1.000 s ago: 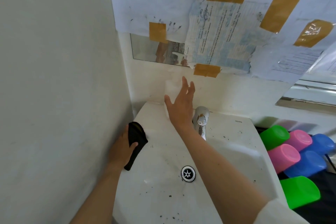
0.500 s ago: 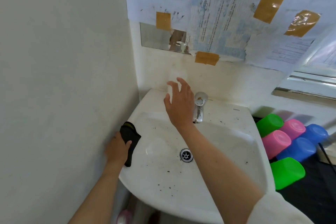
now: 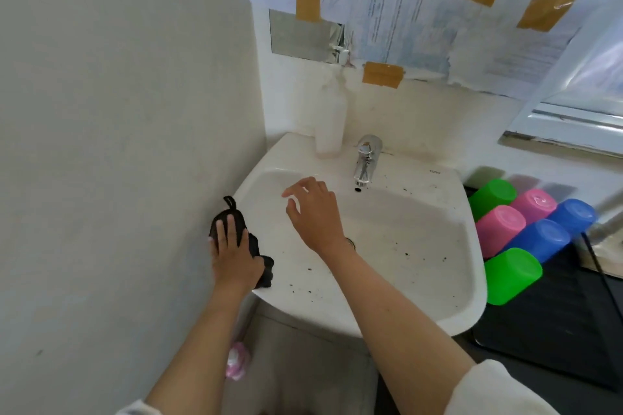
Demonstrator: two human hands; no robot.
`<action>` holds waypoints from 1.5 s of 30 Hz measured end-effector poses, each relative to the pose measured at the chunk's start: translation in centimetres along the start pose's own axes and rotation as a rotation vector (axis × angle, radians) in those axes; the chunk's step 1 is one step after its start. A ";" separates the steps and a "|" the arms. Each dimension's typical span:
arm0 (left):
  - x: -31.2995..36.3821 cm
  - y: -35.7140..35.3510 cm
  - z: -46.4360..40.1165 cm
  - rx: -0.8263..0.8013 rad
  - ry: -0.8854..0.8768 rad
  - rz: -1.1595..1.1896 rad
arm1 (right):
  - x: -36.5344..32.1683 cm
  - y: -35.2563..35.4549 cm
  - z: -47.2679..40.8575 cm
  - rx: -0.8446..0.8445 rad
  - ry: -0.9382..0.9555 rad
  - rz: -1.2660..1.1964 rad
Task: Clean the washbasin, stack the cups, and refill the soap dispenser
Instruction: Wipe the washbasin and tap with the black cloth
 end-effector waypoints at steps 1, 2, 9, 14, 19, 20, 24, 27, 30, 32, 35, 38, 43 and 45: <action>0.5 -0.1 0.4 -0.006 -0.041 -0.051 | 0.1 0.1 0.4 -0.011 -0.005 0.003; 1.1 -0.2 0.9 -0.025 -0.078 -0.093 | 0.2 0.4 0.8 -0.015 -0.017 -0.004; 6.4 0.2 5.4 -0.175 -0.306 -0.237 | 0.5 3.2 4.1 0.001 -0.117 -0.041; 10.7 0.1 8.2 -0.267 -0.371 -0.175 | 2.1 6.4 7.8 0.039 -0.194 -0.027; 14.9 0.3 10.3 -0.307 -0.419 -0.139 | 4.8 9.4 10.4 0.055 -0.265 -0.011; 16.1 0.3 10.7 -0.307 -0.435 -0.124 | 5.3 10.1 10.6 0.061 -0.272 -0.009; 21.2 0.2 12.6 -0.306 -0.482 -0.043 | 7.4 13.1 10.9 0.076 -0.261 0.006; 24.9 0.2 13.8 -0.298 -0.506 0.034 | 9.3 15.6 11.0 0.105 -0.262 -0.007; 28.2 0.2 14.1 -0.293 -0.550 0.126 | 11.2 17.4 10.8 0.111 -0.242 0.001; 30.3 0.4 14.0 -0.312 -0.532 0.169 | 12.6 18.6 10.4 0.117 -0.223 0.024; 32.6 0.0 13.0 -0.338 -0.474 0.254 | 14.3 20.0 9.9 0.137 -0.210 0.017; 34.7 -0.7 11.9 -0.342 -0.410 0.379 | 15.9 20.9 9.5 0.139 -0.201 0.005; 37.5 -0.5 9.4 -0.357 -0.265 0.725 | 18.5 21.6 9.9 0.156 -0.224 -0.042; 37.5 0.1 8.7 -0.424 -0.185 0.991 | 19.0 21.2 10.5 0.113 -0.235 0.005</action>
Point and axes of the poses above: each hand's wrist, its own z-axis away from the middle knuckle, its own y-axis out of the back of the hand, x = y × z, the point moved 5 cm from there along -z, towards the middle knuckle, and after that the axes turned 11 degrees about -z, right-handed, at the moved point
